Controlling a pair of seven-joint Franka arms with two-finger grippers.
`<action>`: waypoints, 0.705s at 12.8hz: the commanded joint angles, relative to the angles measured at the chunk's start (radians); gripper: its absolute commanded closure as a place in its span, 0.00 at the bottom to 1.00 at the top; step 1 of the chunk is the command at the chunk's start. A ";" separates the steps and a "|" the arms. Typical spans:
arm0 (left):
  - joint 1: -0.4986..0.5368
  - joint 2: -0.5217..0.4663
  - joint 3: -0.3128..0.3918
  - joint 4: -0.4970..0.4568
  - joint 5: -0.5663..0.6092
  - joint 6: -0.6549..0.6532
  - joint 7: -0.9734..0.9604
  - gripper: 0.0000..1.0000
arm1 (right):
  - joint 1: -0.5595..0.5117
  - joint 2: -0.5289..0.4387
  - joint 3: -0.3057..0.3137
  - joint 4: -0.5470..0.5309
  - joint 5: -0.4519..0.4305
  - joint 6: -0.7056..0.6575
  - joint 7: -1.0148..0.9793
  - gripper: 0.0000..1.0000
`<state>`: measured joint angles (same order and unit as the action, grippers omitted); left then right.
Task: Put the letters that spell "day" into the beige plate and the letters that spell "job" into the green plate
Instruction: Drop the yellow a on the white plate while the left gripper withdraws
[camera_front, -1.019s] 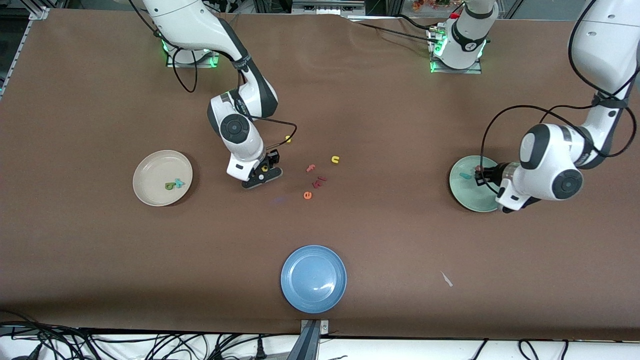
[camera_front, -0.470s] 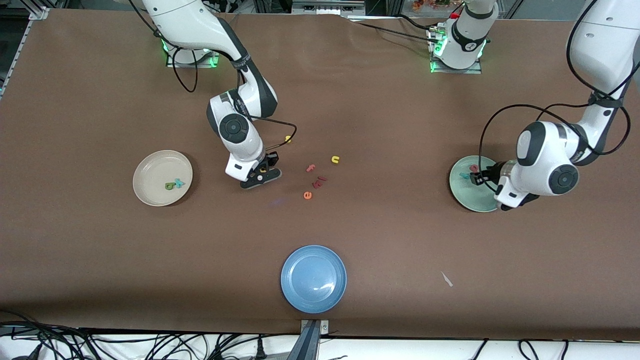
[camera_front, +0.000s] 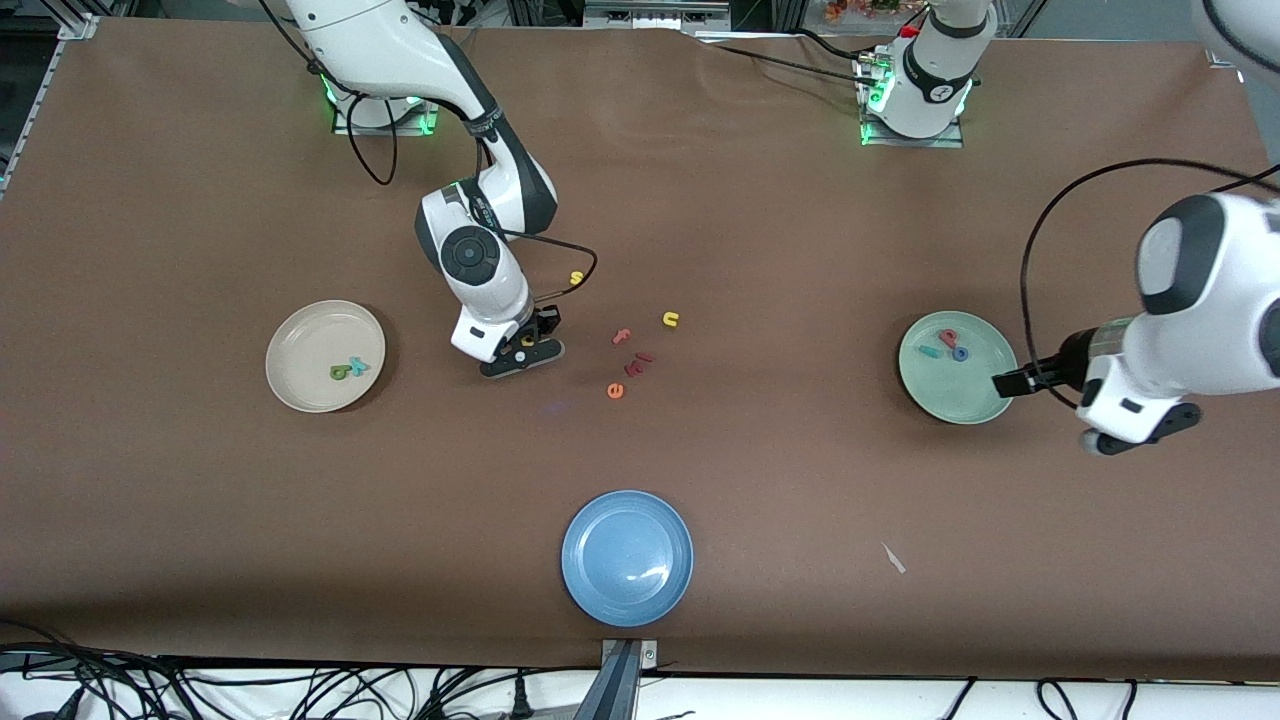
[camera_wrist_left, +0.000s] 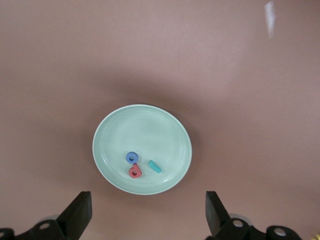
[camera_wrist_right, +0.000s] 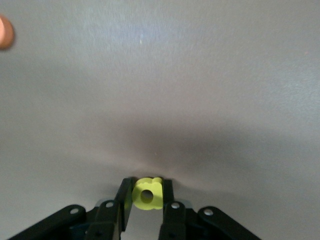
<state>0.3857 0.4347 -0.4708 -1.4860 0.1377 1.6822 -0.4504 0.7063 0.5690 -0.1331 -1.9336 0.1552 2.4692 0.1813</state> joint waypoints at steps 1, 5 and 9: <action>-0.007 0.021 -0.017 0.143 0.017 -0.111 0.042 0.00 | 0.002 -0.020 -0.051 0.086 0.009 -0.146 0.038 0.80; -0.018 0.019 -0.017 0.219 0.017 -0.160 0.229 0.01 | 0.002 -0.063 -0.183 0.105 0.010 -0.266 0.047 0.80; -0.213 0.004 0.189 0.243 -0.003 -0.171 0.291 0.00 | 0.002 -0.072 -0.298 0.105 0.001 -0.392 0.031 0.82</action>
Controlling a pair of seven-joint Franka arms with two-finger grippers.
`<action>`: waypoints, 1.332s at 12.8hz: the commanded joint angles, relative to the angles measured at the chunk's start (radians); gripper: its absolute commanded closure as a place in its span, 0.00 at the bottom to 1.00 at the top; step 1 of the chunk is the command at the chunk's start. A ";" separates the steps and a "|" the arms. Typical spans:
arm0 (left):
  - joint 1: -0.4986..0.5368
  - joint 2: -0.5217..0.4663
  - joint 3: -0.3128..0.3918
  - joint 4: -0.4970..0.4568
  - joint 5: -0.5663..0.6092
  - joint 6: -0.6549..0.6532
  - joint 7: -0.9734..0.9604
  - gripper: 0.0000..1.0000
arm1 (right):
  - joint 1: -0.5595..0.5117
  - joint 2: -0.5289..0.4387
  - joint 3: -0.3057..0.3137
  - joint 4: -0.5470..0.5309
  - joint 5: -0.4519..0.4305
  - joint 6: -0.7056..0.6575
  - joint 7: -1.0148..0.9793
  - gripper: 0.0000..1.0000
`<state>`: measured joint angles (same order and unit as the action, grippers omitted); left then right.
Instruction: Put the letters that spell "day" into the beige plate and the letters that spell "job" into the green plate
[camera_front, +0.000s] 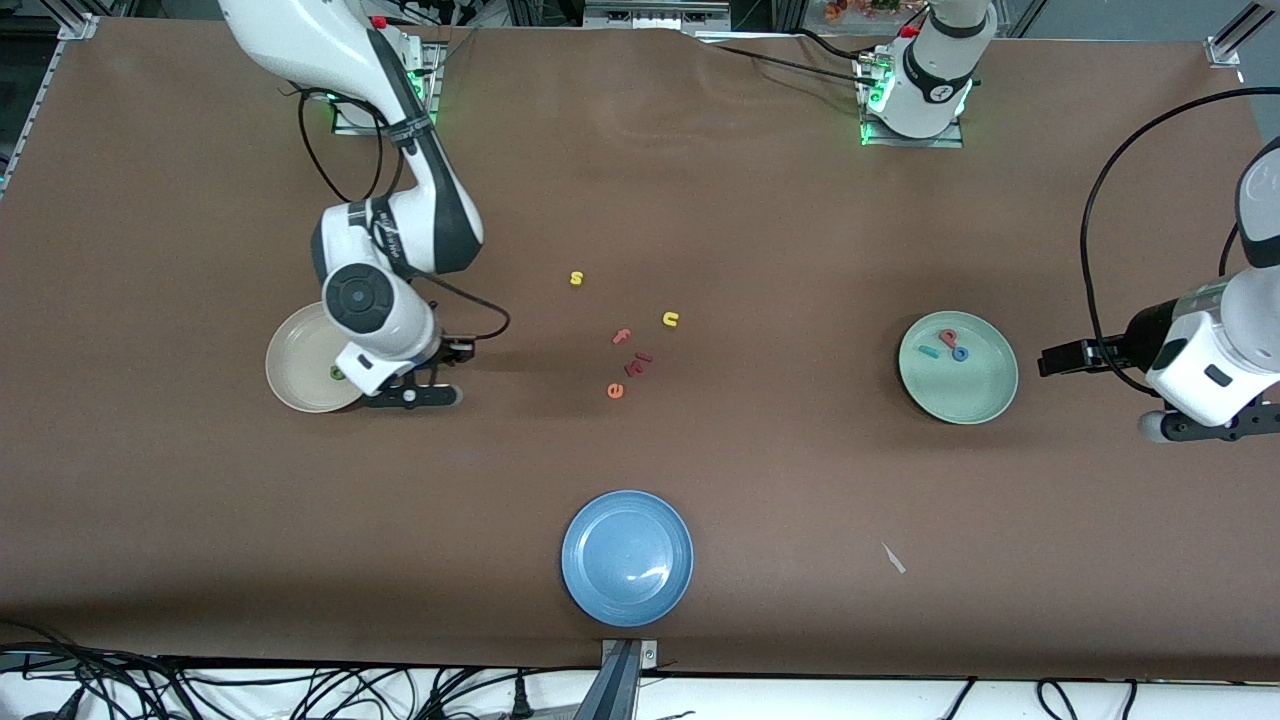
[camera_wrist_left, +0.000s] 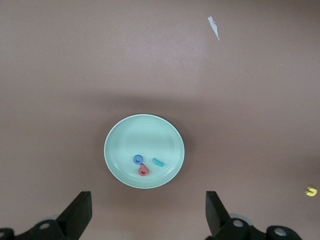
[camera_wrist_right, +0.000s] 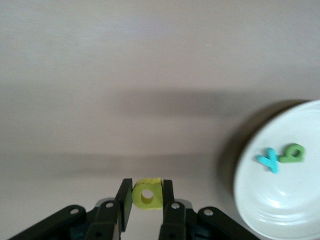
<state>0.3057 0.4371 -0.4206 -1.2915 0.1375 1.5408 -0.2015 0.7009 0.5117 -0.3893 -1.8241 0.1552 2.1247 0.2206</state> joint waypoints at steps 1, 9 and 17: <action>-0.211 -0.011 0.236 0.049 -0.047 -0.028 0.056 0.00 | 0.006 -0.013 -0.074 -0.004 0.001 -0.061 -0.050 0.82; -0.258 -0.110 0.328 -0.104 -0.124 0.111 0.118 0.01 | -0.127 0.022 -0.117 -0.003 0.001 -0.068 -0.267 0.00; -0.261 -0.086 0.349 -0.091 -0.113 0.084 0.281 0.00 | -0.090 0.019 -0.103 0.167 0.014 -0.300 -0.244 0.00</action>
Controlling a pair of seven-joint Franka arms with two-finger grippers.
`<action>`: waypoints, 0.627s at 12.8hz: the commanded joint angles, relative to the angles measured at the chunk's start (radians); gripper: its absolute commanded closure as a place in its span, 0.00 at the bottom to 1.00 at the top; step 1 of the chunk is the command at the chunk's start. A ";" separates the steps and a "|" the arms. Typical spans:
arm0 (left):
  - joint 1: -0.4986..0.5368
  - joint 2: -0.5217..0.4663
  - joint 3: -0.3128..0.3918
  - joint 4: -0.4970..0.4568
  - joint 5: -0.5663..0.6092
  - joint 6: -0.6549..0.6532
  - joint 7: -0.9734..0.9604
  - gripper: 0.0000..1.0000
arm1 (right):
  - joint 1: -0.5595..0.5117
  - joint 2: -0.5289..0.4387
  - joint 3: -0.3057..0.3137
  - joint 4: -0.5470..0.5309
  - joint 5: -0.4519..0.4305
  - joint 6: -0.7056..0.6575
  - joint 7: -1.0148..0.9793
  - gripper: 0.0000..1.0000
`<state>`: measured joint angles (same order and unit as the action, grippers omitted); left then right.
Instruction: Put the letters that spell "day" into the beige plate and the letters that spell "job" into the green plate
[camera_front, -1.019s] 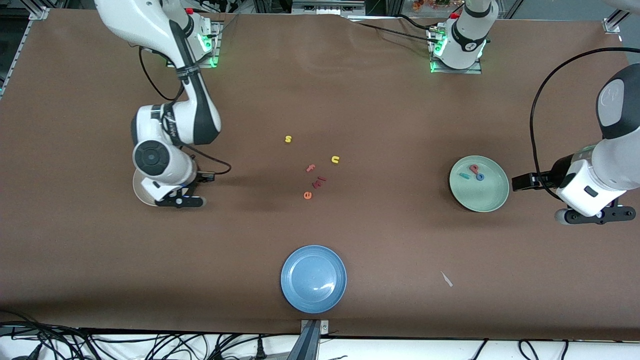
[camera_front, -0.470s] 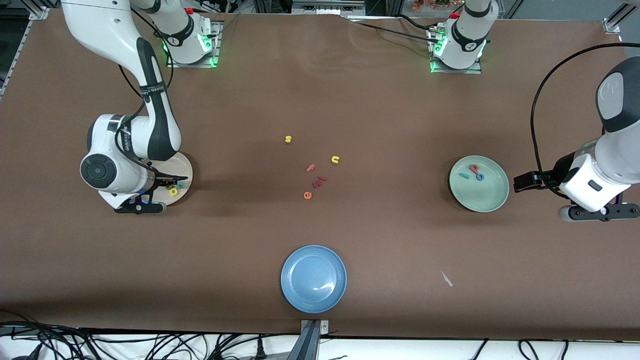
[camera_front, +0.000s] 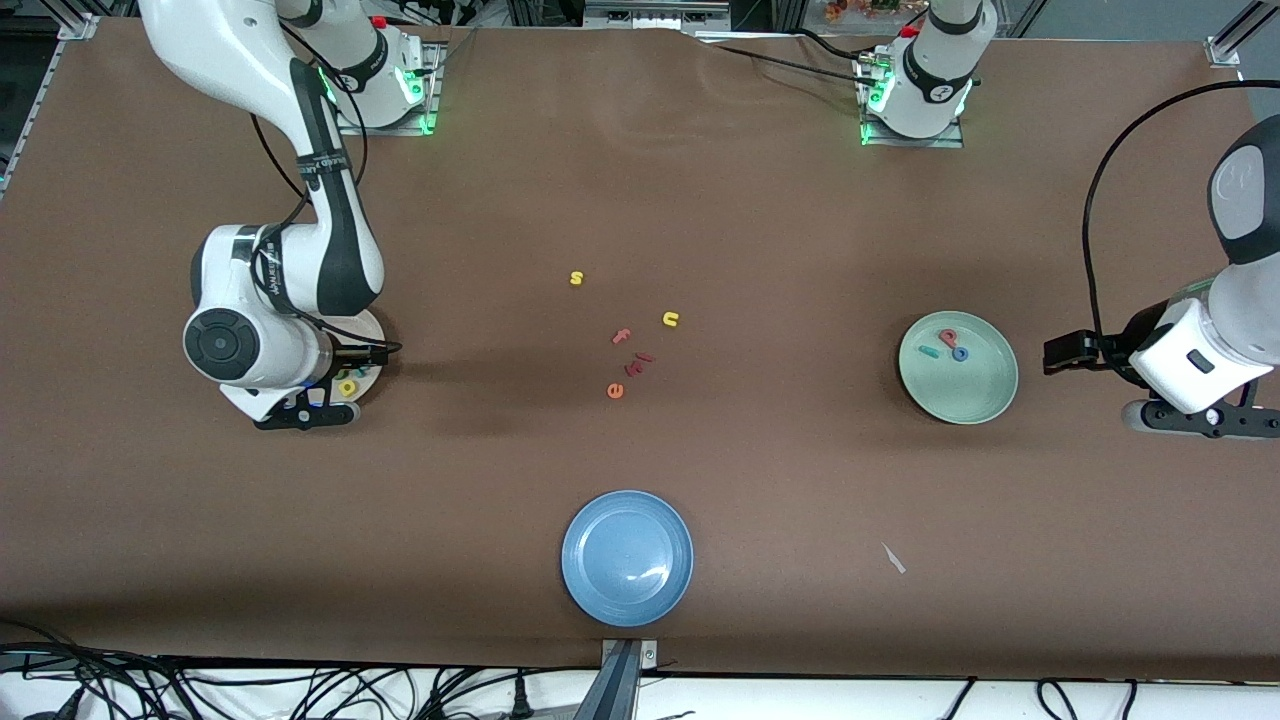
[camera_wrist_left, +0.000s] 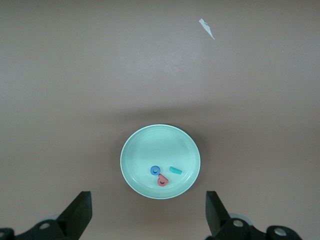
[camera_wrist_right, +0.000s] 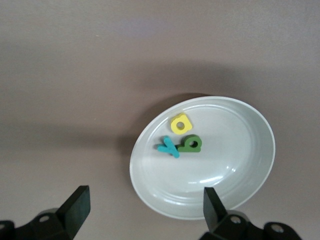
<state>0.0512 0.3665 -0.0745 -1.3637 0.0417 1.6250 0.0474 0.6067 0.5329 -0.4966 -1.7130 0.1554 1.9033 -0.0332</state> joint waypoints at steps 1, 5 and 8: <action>-0.007 -0.017 0.001 -0.021 -0.017 -0.002 0.034 0.00 | 0.011 -0.002 0.003 0.078 0.013 -0.116 0.044 0.00; -0.002 -0.043 0.001 -0.028 -0.020 -0.020 0.063 0.00 | 0.059 -0.013 0.004 0.127 0.009 -0.185 0.110 0.00; -0.002 -0.040 0.001 -0.026 -0.019 -0.019 0.077 0.01 | 0.001 -0.117 0.122 0.112 -0.052 -0.219 0.128 0.00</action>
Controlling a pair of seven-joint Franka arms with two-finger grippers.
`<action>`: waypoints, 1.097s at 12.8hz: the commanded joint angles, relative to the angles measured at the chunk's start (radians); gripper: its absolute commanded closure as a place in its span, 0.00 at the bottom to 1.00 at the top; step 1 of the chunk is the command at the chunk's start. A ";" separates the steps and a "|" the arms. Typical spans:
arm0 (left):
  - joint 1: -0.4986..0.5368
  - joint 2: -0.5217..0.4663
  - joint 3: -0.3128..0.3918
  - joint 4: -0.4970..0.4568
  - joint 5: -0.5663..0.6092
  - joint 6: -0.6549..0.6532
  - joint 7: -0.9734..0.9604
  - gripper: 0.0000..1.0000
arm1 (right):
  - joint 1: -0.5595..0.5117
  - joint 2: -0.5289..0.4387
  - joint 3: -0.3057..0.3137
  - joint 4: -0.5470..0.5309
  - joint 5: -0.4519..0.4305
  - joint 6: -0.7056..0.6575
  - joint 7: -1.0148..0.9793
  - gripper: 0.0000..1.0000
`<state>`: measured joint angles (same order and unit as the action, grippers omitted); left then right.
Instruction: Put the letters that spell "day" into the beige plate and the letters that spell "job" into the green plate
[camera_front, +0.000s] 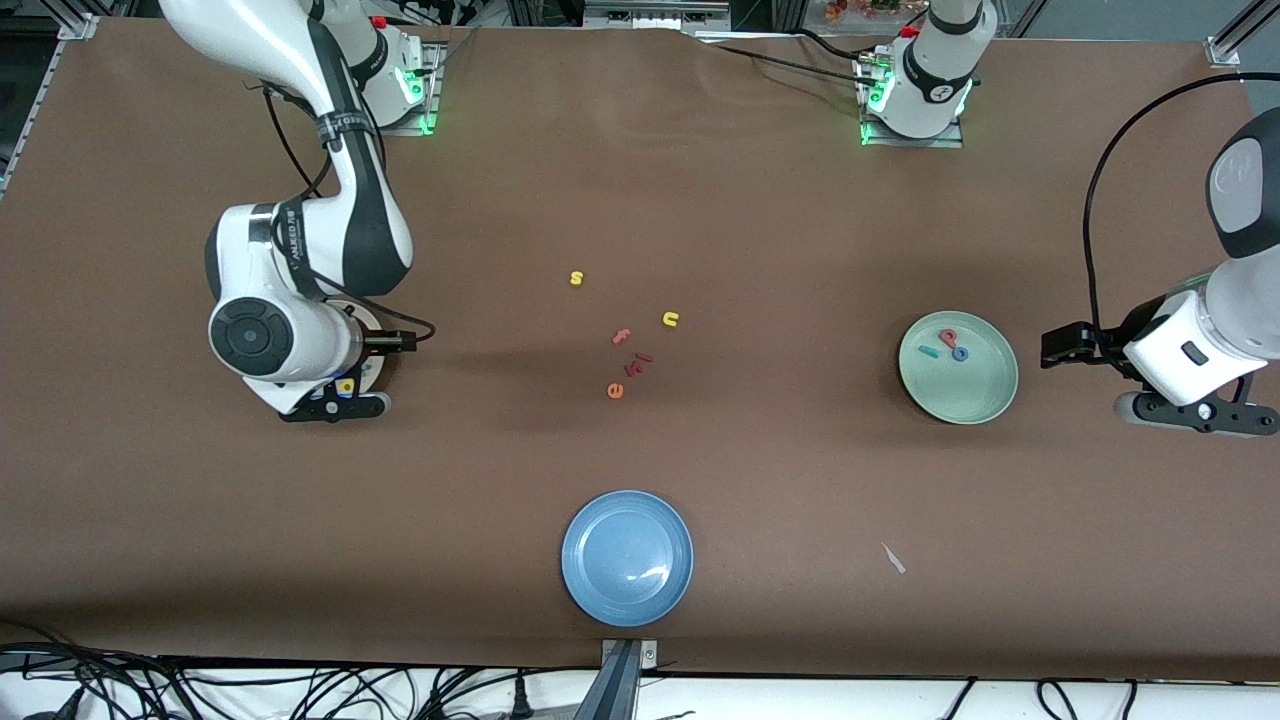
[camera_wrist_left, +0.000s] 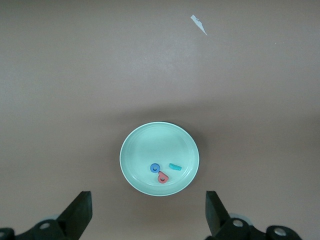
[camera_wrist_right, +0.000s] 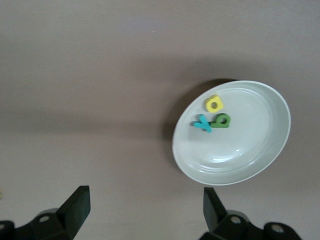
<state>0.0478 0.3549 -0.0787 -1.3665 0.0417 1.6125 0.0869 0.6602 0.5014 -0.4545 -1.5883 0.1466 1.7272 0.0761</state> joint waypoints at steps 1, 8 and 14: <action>0.001 -0.028 0.005 -0.023 -0.019 -0.006 0.050 0.01 | -0.101 -0.121 0.153 -0.013 -0.089 -0.066 0.019 0.00; -0.006 -0.030 0.003 -0.017 -0.020 -0.009 0.051 0.00 | -0.384 -0.397 0.370 -0.111 -0.153 -0.110 0.005 0.00; 0.004 -0.028 0.005 -0.016 -0.026 -0.008 0.051 0.00 | -0.543 -0.503 0.372 -0.098 -0.148 -0.193 0.001 0.00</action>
<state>0.0438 0.3493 -0.0794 -1.3666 0.0417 1.6102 0.1084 0.1668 0.0393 -0.1090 -1.6652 0.0040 1.5597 0.0807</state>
